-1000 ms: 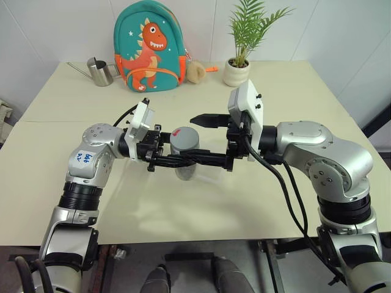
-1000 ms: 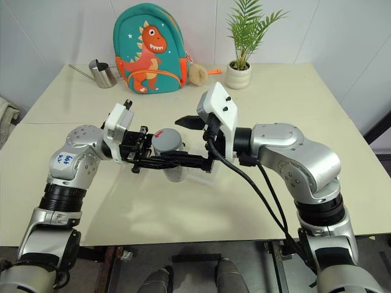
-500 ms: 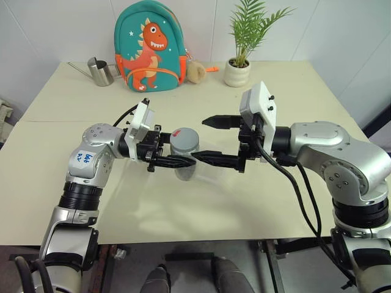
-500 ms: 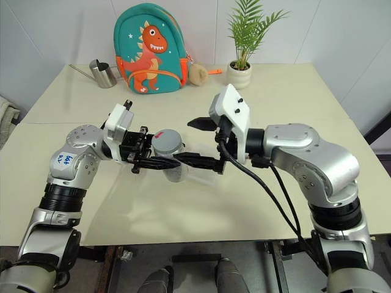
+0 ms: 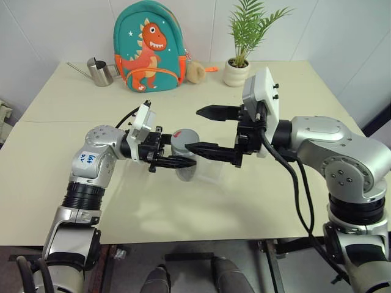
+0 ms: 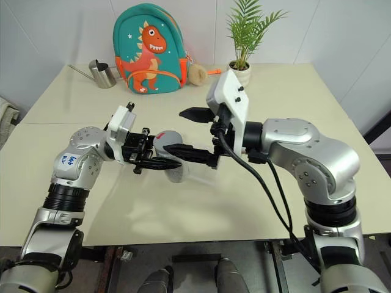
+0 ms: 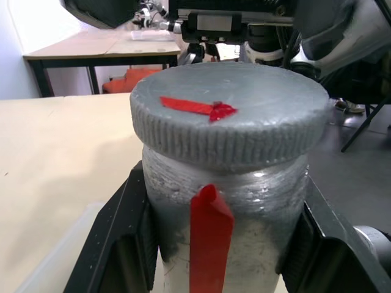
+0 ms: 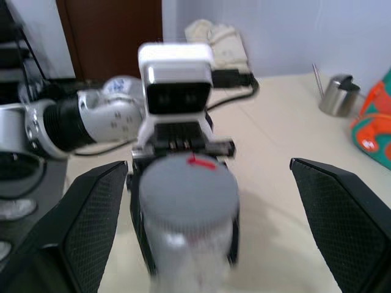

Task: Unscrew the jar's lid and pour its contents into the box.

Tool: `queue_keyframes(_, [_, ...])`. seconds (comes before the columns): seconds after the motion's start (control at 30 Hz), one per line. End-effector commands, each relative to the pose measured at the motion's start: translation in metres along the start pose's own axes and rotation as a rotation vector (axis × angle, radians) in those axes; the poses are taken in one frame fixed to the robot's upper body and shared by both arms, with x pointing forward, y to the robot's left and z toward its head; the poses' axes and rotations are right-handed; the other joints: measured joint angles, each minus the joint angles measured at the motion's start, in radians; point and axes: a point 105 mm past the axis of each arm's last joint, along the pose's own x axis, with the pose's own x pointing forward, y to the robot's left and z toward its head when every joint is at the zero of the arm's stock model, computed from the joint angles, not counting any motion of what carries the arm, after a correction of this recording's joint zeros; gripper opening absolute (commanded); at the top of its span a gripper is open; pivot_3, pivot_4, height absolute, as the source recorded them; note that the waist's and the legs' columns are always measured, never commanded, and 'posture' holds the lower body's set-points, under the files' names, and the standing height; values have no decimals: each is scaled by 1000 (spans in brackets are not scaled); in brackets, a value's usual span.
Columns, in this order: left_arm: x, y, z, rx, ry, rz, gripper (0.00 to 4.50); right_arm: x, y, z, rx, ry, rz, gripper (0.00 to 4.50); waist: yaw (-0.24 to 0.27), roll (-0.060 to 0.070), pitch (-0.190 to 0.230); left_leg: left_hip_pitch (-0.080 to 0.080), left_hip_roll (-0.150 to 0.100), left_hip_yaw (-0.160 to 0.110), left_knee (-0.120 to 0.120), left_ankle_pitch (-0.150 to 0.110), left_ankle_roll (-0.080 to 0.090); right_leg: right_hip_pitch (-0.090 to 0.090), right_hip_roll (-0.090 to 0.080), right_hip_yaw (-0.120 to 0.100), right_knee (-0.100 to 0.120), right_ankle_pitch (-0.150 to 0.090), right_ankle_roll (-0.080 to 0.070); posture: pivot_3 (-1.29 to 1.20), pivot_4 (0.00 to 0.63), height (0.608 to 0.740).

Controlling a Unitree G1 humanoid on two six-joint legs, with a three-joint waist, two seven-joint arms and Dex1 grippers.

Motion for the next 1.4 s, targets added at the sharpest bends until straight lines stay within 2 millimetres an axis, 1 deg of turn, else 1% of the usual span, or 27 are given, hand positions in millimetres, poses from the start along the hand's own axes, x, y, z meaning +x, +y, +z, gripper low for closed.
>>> queue_keyframes(0.03, [3,3,13,66,-4,-15,2045,10,2,8,-21,-39,4,4478,0,0,0,0,0,0,0,0,0,0,0,0,0,0,0,0,150,740])
queue_keyframes(0.3, [3,4,13,77,-1,-14,2045,29,3,2,9,-56,17,4478,-1,0,0,0,0,0,0,0,0,0,0,0,0,0,0,0,150,740])
queue_keyframes(0.43, [3,5,13,77,-1,-12,2045,36,0,1,12,-63,2,4478,-1,0,0,0,0,0,0,0,0,0,0,0,0,0,0,0,150,740])
queue_keyframes(0.6, [3,4,13,80,2,-12,2045,38,0,-2,11,-62,-2,4478,0,0,0,0,0,0,0,0,0,0,0,0,0,0,0,0,150,740])
queue_keyframes(1.03, [4,2,11,81,4,-14,2045,36,-8,-14,-2,-12,-56,4478,-1,0,0,0,0,0,0,0,0,0,0,0,0,0,0,0,150,740])
queue_keyframes(1.4, [4,0,11,80,3,-14,2045,23,-11,-9,-22,-4,-66,4478,-1,0,0,0,0,0,0,0,0,0,0,0,0,0,0,0,150,740])
